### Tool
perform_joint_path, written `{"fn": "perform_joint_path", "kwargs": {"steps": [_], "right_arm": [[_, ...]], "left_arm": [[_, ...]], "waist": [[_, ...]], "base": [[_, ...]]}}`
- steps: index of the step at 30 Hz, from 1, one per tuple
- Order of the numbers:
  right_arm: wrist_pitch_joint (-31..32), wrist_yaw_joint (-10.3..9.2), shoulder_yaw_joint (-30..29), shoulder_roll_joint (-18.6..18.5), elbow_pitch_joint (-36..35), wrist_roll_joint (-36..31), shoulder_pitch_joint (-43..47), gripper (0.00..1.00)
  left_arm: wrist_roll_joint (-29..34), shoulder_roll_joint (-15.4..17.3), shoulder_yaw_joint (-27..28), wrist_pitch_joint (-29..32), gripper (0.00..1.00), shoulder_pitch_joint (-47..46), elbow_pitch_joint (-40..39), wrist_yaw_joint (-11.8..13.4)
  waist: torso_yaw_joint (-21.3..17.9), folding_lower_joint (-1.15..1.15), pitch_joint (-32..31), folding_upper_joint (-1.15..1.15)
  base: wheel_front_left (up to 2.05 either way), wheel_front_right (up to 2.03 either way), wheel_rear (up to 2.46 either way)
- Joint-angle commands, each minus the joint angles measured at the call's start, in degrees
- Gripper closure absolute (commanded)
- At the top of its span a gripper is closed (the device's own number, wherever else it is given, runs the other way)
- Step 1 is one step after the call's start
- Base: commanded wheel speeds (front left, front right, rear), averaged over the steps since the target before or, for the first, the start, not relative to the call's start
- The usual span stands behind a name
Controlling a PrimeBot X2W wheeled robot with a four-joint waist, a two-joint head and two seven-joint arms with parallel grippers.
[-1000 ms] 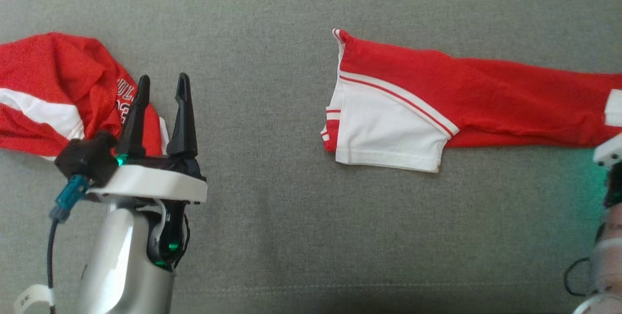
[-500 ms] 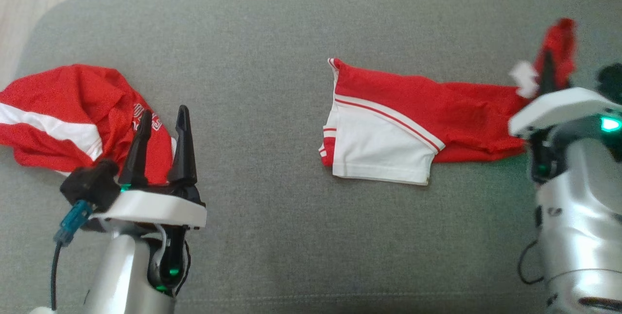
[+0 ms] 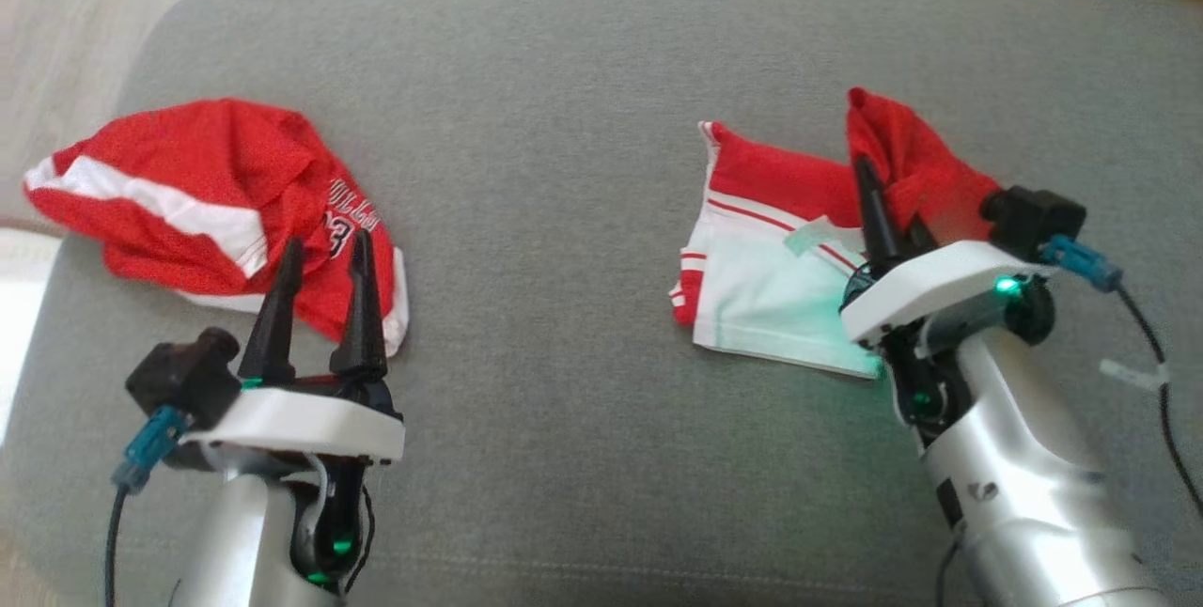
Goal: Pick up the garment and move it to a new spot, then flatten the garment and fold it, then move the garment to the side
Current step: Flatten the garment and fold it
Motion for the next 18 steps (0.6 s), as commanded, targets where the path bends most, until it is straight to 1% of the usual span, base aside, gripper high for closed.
{"fn": "perform_joint_path", "kwargs": {"steps": [1, 8, 9, 16, 17, 18], "right_arm": [[-1.08, -0.05, 2.18, 0.57, -0.92, 1.09, -1.61, 1.00], [-4.47, -0.05, 8.00, 0.57, 5.10, 5.25, -3.03, 1.00], [-5.40, -0.05, 9.14, 0.57, 6.94, 6.25, -3.63, 1.00], [-7.38, -0.05, 13.83, 0.57, 11.23, 9.72, -5.77, 1.00], [-7.48, -0.05, 14.88, 0.57, 11.71, 9.94, -5.98, 0.52], [-7.54, -0.05, 15.81, 0.57, 12.16, 10.50, -6.07, 0.00]], "left_arm": [[-0.31, 0.69, 1.31, -0.29, 0.00, -1.65, -1.60, 0.34], [-0.91, 0.69, 0.02, -0.29, 0.00, -1.82, -1.29, 0.69], [-1.04, 0.69, -0.20, -0.29, 0.00, -1.74, -1.22, 0.79], [-1.26, 0.69, -0.40, -0.29, 0.00, -1.61, -1.14, 0.94], [-1.28, 0.69, -0.42, -0.29, 0.00, -1.62, -1.13, 0.94], [-1.29, 0.69, -0.43, -0.29, 0.00, -1.63, -1.12, 0.95]], "waist": [[1.13, 0.00, 0.37, 0.00], [4.24, 0.00, 1.14, 0.00], [4.90, 0.00, 1.30, 0.00], [6.16, 0.00, 1.79, 0.00], [6.23, 0.00, 1.86, 0.00], [6.26, 0.00, 1.89, 0.00]], "base": [[0.00, 0.00, 0.00], [0.00, 0.00, 0.00], [0.00, 0.00, 0.00], [0.00, 0.00, 0.00], [0.00, 0.00, 0.00], [0.00, 0.00, 0.00]]}}
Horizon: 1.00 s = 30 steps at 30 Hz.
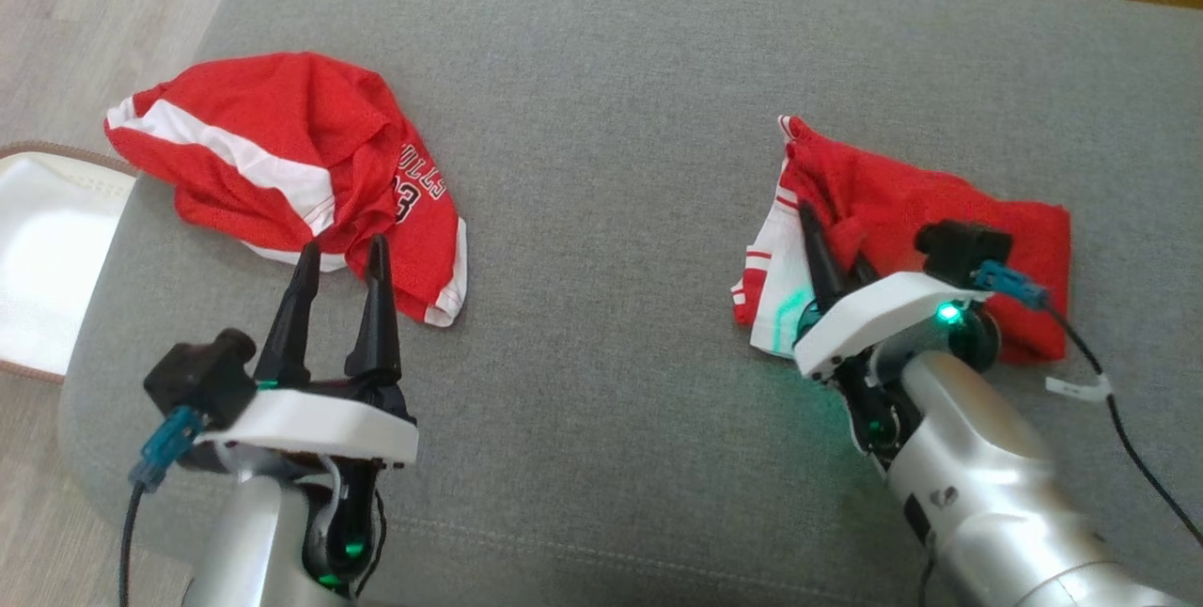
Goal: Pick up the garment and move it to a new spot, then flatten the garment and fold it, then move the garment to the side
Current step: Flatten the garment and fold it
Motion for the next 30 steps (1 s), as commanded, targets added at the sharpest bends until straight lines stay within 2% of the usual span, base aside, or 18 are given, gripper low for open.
{"fn": "perform_joint_path", "kwargs": {"steps": [1, 10, 14, 20, 24, 27, 30], "right_arm": [[-0.69, -0.05, 2.38, 0.74, -1.24, 1.06, -1.59, 0.00], [1.80, -0.05, 15.21, 0.74, -7.51, 7.97, -1.24, 0.00], [2.00, -0.05, 17.36, 0.74, -9.73, 8.89, -2.55, 0.00], [-0.20, -0.05, 13.05, 0.74, -7.35, 2.03, -5.73, 0.00], [-1.08, -0.05, 7.05, -0.53, -5.64, -7.91, -6.84, 0.00], [-1.25, -0.05, 1.30, -2.72, -7.24, -15.14, -5.60, 0.00], [-1.29, -0.05, -5.43, -3.98, -11.83, -21.45, -2.17, 0.00]], "left_arm": [[-0.47, 0.68, 1.40, -0.29, 0.00, -1.63, -1.53, 0.24], [-0.57, 0.68, 1.66, -0.29, 0.00, -1.64, -1.14, 0.45], [-0.49, 0.68, 2.08, -0.29, 0.00, -1.47, -1.27, 0.44], [-0.17, 0.67, 3.05, -0.29, 0.00, -1.35, -2.52, 0.26], [-0.18, 0.67, 3.73, -0.29, 0.00, -1.63, -4.18, 0.28], [-0.41, 0.67, 4.07, -0.29, 0.00, -1.65, -5.74, 0.18], [-0.40, 0.67, 4.38, -0.29, 0.00, -1.53, -7.22, 0.11]], "waist": [[0.00, 0.00, 0.02, 0.00], [-1.42, 0.00, -0.41, 0.00], [-3.12, 0.00, -0.90, 0.00], [-6.75, 0.00, -1.61, 0.00], [-9.25, 0.00, -2.06, 0.00], [-10.90, 0.00, -2.36, 0.00], [-12.40, 0.00, -2.49, 0.00]], "base": [[0.00, 0.00, 0.00], [0.00, 0.00, 0.00], [0.00, 0.00, 0.00], [0.00, 0.00, 0.00], [0.00, 0.00, 0.00], [0.00, 0.00, 0.00], [0.00, 0.00, 0.00]]}}
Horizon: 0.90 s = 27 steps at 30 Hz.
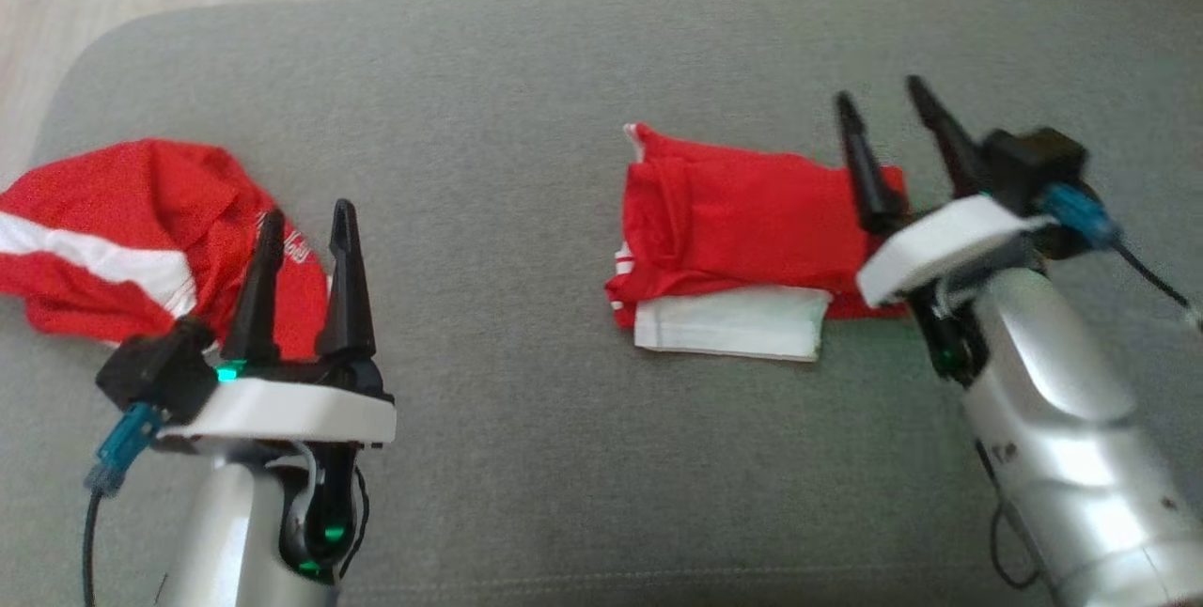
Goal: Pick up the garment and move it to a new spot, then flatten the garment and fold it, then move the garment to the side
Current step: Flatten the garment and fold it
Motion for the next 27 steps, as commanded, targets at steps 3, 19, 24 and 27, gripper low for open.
{"fn": "perform_joint_path", "kwargs": {"steps": [3, 19, 24, 27], "right_arm": [[-0.77, -0.05, -5.89, 0.52, -7.67, -6.11, 5.69, 0.00], [-0.78, -0.05, -21.25, 5.33, -25.38, -16.35, 23.35, 0.00], [-0.57, -0.05, -21.42, 5.37, -26.17, -15.64, 23.47, 0.00], [0.04, -0.05, -21.43, 5.38, -26.87, -15.72, 22.69, 0.51]], "left_arm": [[-0.36, 0.66, 2.23, -0.29, 0.00, -1.52, -2.99, -0.04], [0.64, 0.66, 0.04, -0.29, 0.00, 0.62, -2.34, 0.56], [0.67, 0.66, -0.34, -0.29, 0.00, 0.27, -2.27, 0.51], [0.60, 0.66, -0.97, -0.29, 0.00, -0.56, -2.22, 0.42]], "waist": [[-2.01, 0.00, -0.34, 0.00], [-3.51, 0.00, -0.52, 0.00], [-2.79, 0.00, 0.08, 0.00], [-1.58, 0.00, 1.49, 0.00]], "base": [[0.00, 0.00, 0.00], [0.00, 0.00, 0.00], [0.00, 0.00, 0.00], [0.00, 0.00, 0.00]]}}
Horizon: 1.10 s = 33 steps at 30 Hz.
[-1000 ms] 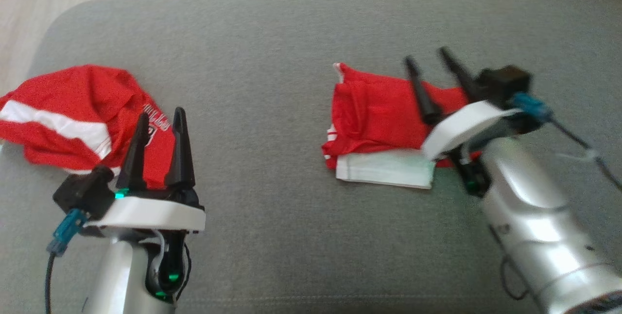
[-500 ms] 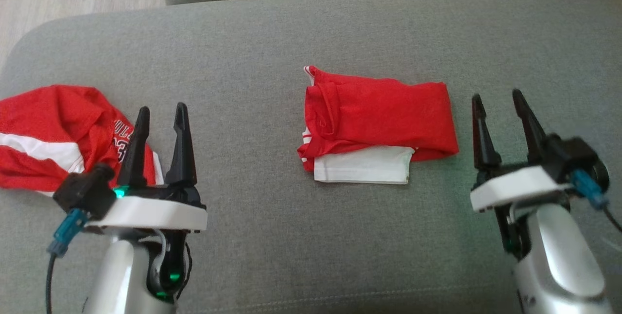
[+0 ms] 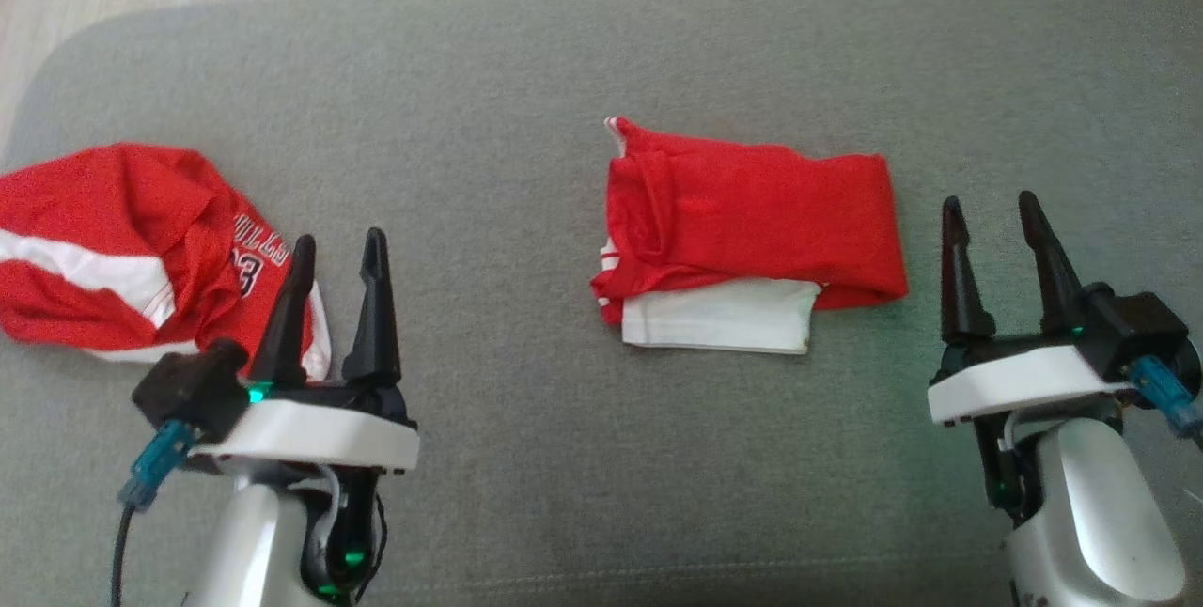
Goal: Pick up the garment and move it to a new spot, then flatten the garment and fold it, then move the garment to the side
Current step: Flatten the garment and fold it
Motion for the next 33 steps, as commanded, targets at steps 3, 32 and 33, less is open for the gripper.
{"fn": "perform_joint_path", "kwargs": {"steps": [3, 32, 33], "right_arm": [[0.50, -0.05, 1.69, 0.16, -2.32, -0.46, -2.88, 1.00], [-0.26, -0.05, 11.75, 0.17, 25.24, 1.41, -19.16, 1.00], [-0.18, -0.05, 12.76, 0.17, 26.01, 1.61, -19.53, 1.00]], "left_arm": [[-0.11, 0.64, 0.53, -0.29, 0.00, -3.67, -1.35, -0.15], [-2.35, 0.64, -2.64, -0.29, 0.00, -7.39, -0.26, 0.74], [-2.46, 0.64, -2.78, -0.29, 0.00, -7.45, -0.28, 0.76]], "waist": [[2.30, 0.00, 2.43, 0.00], [14.80, 0.00, 8.58, 0.00], [15.00, 0.00, 8.64, 0.00]], "base": [[0.00, 0.00, 0.00], [0.00, 0.00, 0.00], [0.00, 0.00, 0.00]]}}
